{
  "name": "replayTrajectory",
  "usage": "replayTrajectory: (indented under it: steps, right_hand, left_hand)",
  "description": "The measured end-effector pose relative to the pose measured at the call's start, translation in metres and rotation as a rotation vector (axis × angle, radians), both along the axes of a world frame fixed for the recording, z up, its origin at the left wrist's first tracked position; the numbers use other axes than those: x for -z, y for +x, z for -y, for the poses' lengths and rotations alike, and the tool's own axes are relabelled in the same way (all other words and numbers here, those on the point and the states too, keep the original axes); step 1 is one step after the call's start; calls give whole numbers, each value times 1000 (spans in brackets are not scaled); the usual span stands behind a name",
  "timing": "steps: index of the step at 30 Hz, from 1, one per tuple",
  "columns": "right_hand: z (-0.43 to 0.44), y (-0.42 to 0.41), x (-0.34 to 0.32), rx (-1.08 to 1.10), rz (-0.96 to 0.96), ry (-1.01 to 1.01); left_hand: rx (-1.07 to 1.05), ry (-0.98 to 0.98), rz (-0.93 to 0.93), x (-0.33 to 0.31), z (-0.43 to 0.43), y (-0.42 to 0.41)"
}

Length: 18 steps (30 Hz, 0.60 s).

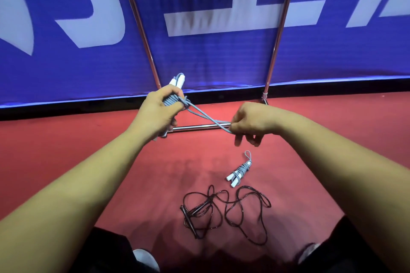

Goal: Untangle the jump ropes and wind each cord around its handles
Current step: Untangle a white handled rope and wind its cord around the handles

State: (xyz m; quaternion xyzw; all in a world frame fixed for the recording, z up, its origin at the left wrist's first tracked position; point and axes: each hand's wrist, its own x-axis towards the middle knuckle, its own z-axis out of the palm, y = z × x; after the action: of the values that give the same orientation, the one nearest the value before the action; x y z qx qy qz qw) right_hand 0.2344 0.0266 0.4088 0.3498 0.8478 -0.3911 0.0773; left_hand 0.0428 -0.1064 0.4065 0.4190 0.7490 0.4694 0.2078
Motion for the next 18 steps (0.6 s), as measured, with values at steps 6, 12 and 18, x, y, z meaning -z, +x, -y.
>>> replayTrajectory:
  steps: [6, 12, 18]
  right_hand:
    - [-14, -2, 7, 180, -281, 201]
    - [-19, -3, 6, 716, -825, -436]
    - [-18, 10, -7, 324, -275, 69]
  left_hand:
    - [99, -86, -41, 3, -3, -1]
    - [341, -276, 3, 12, 2, -6]
    - [314, -106, 172, 5, 0, -1]
